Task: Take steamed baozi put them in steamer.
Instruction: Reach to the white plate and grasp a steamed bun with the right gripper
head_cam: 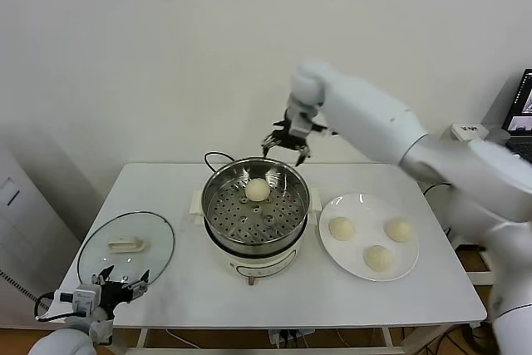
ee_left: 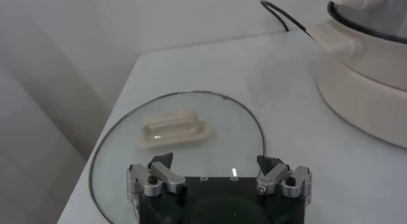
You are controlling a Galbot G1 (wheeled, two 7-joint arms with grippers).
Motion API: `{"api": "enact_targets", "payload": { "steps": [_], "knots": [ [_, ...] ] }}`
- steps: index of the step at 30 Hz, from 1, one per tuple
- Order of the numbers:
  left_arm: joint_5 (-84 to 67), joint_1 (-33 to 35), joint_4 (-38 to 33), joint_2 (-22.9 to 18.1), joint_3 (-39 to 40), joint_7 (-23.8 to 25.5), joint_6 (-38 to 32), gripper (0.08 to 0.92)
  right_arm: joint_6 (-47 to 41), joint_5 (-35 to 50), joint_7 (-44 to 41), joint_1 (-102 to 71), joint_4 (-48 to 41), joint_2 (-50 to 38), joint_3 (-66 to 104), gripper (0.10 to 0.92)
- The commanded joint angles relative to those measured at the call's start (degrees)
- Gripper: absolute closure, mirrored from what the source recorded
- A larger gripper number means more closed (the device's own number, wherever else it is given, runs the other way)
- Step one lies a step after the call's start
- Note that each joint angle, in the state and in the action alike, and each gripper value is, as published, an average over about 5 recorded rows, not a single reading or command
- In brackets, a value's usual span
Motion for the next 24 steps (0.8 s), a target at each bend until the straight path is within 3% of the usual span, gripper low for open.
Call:
{"api": "enact_targets", "payload": {
  "steps": [1, 11, 24],
  "knots": [
    [0.1, 0.4, -0.2, -0.1, -0.1, 0.0, 0.0, 0.177, -37.1, 19.0, -1.4, 6.9, 1.2, -10.6, -13.2, 0.203],
    [0.0, 0.5, -0.5, -0.3, -0.2, 0.0, 0.1, 0.177, -43.2, 22.1, 1.0, 0.4, 2.9, -17.2, -16.1, 0.203],
    [-0.1, 0.4, -0.7, -0.4, -0.2, 0.0, 0.2, 0.177, -42.7, 16.3, 4.1, -13.2, -4.4, -13.3, -7.3, 0.203]
  ]
}}
